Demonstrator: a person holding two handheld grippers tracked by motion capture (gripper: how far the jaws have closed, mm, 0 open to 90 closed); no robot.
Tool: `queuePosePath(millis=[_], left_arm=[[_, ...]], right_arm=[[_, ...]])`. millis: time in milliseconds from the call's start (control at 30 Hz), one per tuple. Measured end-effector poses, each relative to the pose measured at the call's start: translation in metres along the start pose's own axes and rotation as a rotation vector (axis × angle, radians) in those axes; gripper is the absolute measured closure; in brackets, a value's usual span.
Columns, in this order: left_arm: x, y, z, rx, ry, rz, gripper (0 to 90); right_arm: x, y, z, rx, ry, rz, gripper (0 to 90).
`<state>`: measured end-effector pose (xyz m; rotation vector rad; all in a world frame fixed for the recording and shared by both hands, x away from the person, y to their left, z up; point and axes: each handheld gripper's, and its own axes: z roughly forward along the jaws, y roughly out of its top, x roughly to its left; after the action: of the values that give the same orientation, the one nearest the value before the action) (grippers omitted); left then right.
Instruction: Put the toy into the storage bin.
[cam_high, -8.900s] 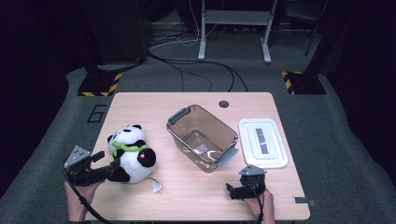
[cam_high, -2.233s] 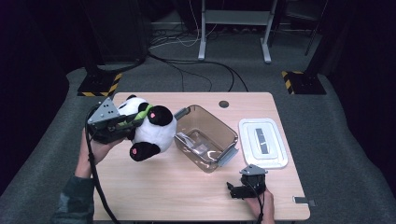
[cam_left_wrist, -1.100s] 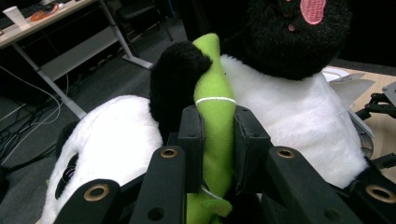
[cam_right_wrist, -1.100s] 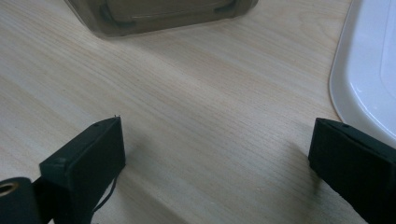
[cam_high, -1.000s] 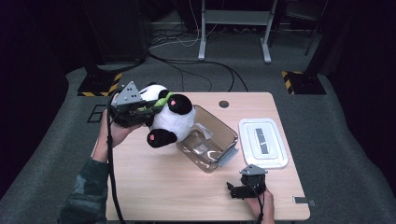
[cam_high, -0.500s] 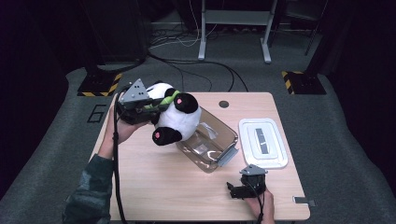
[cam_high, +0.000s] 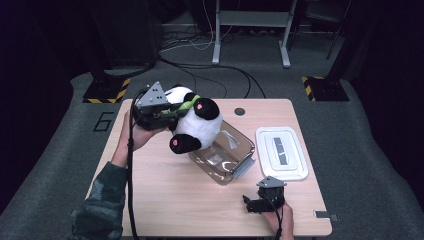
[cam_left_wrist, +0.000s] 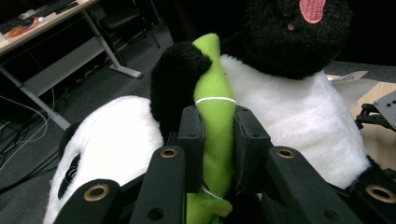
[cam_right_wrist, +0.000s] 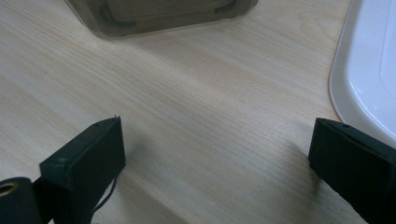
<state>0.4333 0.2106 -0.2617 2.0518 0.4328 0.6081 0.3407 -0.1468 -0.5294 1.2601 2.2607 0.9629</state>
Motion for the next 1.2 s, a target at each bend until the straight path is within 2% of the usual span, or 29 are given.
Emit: queuePosePath(millis=[733, 867, 1000, 1200], left_arm=[[-0.005, 0.009, 0.031, 0.022, -0.049, 0.024, 75.5], [-0.006, 0.009, 0.039, 0.034, -0.057, 0.018, 75.5], [-0.008, 0.01, 0.047, 0.048, -0.066, 0.016, 75.4], [-0.014, 0.008, 0.061, 0.079, -0.072, -0.01, 75.4]], right_arm=[[0.0, 0.0, 0.0, 0.0, -0.001, -0.002, 2.9], [0.0, 0.0, 0.0, 0.0, -0.001, -0.006, 2.9], [0.001, 0.0, 0.001, -0.005, -0.007, 0.009, 2.9], [0.0, 0.0, 0.0, -0.002, -0.002, -0.002, 3.0]])
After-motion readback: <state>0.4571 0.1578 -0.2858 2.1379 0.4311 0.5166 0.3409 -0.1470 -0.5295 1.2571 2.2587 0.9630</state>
